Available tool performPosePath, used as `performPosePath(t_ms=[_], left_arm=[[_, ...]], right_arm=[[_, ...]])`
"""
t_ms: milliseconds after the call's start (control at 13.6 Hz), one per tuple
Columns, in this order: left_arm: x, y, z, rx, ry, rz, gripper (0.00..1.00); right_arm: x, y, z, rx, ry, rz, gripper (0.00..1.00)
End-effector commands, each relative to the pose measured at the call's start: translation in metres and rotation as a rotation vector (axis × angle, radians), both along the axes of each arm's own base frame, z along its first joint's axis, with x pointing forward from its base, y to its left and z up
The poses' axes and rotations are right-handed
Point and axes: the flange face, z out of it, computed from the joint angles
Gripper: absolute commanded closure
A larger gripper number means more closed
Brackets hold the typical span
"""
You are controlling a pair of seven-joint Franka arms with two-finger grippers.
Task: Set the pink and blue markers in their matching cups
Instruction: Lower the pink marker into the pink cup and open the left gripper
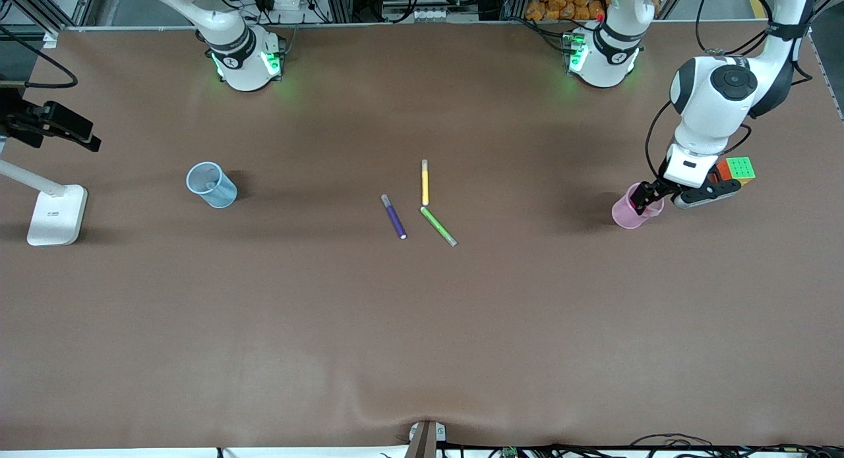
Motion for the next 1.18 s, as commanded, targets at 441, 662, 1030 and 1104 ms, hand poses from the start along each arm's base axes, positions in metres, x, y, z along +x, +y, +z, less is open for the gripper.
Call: performPosePath(t_ms=[441, 662, 1030, 1104], left_arm=[[0.028, -0.002, 0.051, 0.075, 0.111, 0.025, 0.0], [0.039, -0.001, 0.076, 0.092, 0.132, 0.029, 0.0], [0.053, -0.004, 0.109, 0.115, 0.165, 0.004, 0.0], [0.055, -0.004, 0.113, 0.119, 0.172, -0.001, 0.0]], right_arm=[[-0.004, -0.006, 0.001, -0.002, 0.004, -0.014, 0.0], [-0.003, -0.007, 0.002, -0.006, -0.005, -0.011, 0.0], [-0.003, -0.011, -0.002, -0.031, 0.01, -0.015, 0.0], [-0.003, -0.01, -0.002, -0.031, 0.008, -0.012, 0.0]])
